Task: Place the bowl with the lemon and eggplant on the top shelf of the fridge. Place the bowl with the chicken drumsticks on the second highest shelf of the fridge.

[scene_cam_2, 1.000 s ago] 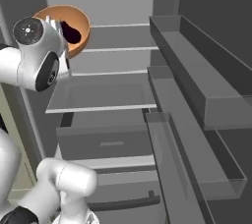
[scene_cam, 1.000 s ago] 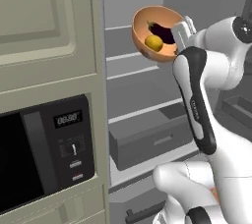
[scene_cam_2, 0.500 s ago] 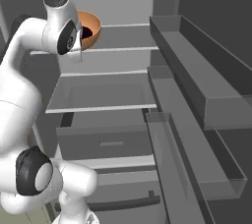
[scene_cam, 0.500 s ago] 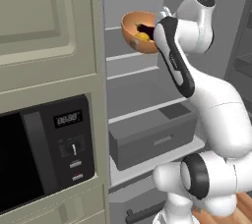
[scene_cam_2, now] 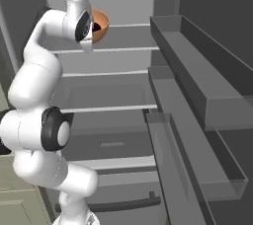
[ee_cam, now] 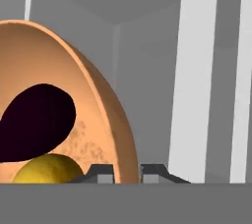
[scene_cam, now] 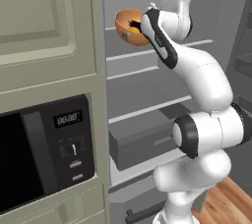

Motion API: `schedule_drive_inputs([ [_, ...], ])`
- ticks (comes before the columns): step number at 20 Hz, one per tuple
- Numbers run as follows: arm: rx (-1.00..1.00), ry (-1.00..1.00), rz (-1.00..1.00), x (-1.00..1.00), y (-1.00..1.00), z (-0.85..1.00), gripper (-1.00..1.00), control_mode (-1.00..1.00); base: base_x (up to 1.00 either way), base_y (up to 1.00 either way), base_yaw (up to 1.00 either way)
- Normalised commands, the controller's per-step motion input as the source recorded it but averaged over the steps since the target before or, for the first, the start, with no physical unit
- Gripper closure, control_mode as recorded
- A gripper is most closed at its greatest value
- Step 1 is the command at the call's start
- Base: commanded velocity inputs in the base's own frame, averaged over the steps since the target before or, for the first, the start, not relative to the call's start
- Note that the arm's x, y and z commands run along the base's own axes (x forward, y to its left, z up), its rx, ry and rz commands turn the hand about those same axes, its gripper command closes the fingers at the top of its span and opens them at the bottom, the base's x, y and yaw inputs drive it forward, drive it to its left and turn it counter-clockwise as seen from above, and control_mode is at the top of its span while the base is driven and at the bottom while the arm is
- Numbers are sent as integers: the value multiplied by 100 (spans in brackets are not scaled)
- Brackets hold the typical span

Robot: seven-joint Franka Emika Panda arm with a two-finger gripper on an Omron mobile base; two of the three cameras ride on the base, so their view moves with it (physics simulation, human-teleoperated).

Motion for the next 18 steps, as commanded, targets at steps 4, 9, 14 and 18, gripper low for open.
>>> schedule_drive_inputs([
  [4, -1, -9, -3, 62, 11, -21, -100, -100, 0, 0, 0],
  [9, 3, -27, 0, -51, -22, 3, -100, -100, 0, 0, 0],
  [14, 12, -43, 0, -100, -61, 35, -100, -100, 0, 0, 0],
  [18, 12, -36, 0, -100, -77, 18, -100, -100, 0, 0, 0],
])
